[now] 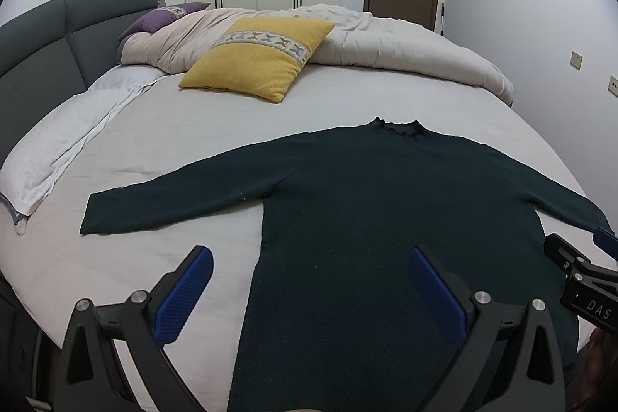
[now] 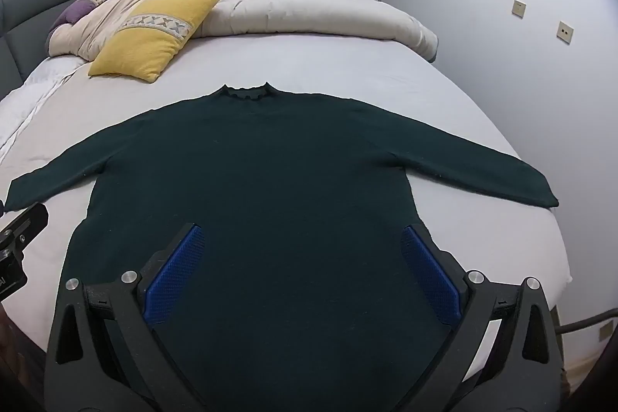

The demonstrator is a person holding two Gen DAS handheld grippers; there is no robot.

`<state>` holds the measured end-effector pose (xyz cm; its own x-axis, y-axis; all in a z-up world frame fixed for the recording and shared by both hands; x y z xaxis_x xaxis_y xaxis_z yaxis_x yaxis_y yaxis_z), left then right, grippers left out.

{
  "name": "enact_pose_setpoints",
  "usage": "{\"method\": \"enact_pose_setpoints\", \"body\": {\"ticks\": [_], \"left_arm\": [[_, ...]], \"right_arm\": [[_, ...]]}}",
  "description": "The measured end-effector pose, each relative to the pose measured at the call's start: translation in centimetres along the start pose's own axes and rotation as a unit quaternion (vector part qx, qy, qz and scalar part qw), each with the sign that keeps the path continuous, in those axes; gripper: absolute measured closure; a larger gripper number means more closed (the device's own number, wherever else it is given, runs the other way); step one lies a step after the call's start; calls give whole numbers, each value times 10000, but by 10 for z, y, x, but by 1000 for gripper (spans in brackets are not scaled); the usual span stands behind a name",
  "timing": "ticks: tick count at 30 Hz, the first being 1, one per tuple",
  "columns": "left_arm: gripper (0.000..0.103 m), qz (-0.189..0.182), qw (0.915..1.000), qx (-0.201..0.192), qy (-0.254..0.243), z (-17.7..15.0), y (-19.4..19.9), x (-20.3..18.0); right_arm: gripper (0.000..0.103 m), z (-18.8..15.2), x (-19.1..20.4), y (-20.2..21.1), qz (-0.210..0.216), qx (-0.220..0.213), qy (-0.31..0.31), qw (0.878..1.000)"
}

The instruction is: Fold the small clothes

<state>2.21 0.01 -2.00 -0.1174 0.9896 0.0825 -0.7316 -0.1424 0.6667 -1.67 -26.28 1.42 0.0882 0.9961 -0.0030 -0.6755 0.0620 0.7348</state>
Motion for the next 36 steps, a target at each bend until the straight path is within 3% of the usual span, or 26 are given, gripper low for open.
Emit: {"method": "enact_pose_setpoints", "body": {"ticks": [36], "left_arm": [[0, -13, 10000, 5, 18, 0, 0, 0]], "right_arm": [[0, -2, 0, 7, 27, -5, 4, 10000]]}}
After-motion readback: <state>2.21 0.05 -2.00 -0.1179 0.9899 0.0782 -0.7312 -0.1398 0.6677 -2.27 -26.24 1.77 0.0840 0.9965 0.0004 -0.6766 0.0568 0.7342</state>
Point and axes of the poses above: each gripper's, at about its wrist camera, not at the fingertips, and y roughly against the way its jaws point, x to its left, z to its top, the point moved 3 cm from there along -y, roughly the way its jaws point, and after that the axes turned 8 degrees about z, right-handed, at the moved point
